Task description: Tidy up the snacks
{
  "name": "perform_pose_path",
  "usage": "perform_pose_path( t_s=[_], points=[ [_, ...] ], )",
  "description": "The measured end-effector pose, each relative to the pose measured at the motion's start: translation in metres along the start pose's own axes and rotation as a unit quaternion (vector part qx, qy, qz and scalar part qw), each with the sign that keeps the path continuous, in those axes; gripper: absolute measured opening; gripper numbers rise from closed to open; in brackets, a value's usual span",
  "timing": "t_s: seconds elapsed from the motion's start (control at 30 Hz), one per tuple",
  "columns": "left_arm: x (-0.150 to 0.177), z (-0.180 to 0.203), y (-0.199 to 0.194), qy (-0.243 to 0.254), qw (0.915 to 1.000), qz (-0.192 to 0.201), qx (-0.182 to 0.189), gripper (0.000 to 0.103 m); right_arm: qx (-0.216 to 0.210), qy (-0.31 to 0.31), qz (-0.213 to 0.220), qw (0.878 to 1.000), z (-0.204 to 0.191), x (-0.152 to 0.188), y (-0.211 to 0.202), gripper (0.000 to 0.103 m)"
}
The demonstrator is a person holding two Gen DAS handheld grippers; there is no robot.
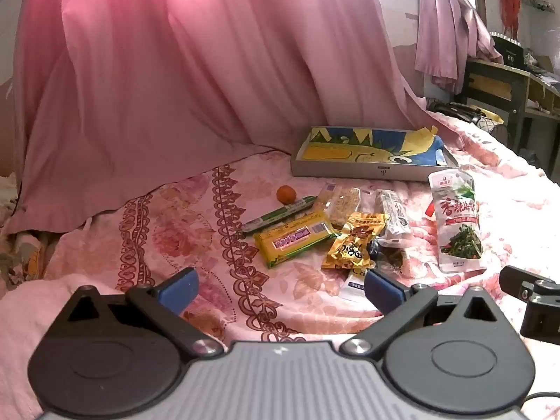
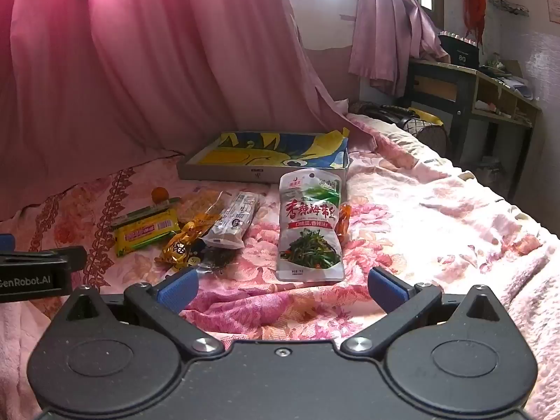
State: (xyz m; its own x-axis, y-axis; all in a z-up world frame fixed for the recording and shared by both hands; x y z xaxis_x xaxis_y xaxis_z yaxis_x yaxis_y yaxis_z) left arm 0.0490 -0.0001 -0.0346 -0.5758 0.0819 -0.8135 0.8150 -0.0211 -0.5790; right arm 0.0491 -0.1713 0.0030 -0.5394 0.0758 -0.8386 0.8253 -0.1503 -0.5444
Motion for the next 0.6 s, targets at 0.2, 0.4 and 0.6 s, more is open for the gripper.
perform_pose_path(
  t_s=[0.2,0.4,0.6],
  points=[
    [0.0000,-0.0008,-0.0001,0.000,1.0000,0.000,0.000,0.103,-0.001,0.001,0.000,1.000,0.0001,0.0003,0.0003,0.102],
    [0.0001,0.0000,0.0001,0.002,1.0000,-0.001,-0.001,0.103,-0.001,0.002,-0.001,1.000,0.0003,0.0003,0.0005,0.102],
    [0.0002,-0.0001,0.0001,0.002,1.0000,-0.001,-0.001,0.103,-0.001,0.002,-0.001,1.000,0.0003,0.0002,0.0004,0.102]
  ],
)
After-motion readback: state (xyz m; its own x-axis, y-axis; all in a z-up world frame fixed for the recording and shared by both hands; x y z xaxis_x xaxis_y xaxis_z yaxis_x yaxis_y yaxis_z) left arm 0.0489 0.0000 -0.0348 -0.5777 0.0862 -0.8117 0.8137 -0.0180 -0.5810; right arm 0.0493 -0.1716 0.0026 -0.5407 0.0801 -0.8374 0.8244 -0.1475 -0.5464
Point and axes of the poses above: each gripper's, at about its wrist camera, not at the fingertips, and y roughly the way its jaws point, z to its right, x to its underside, the point moved 6 cm from there along y, roughly the way its jaws point, and after that the axes turned 1 degree about x, right-handed, at the moved point
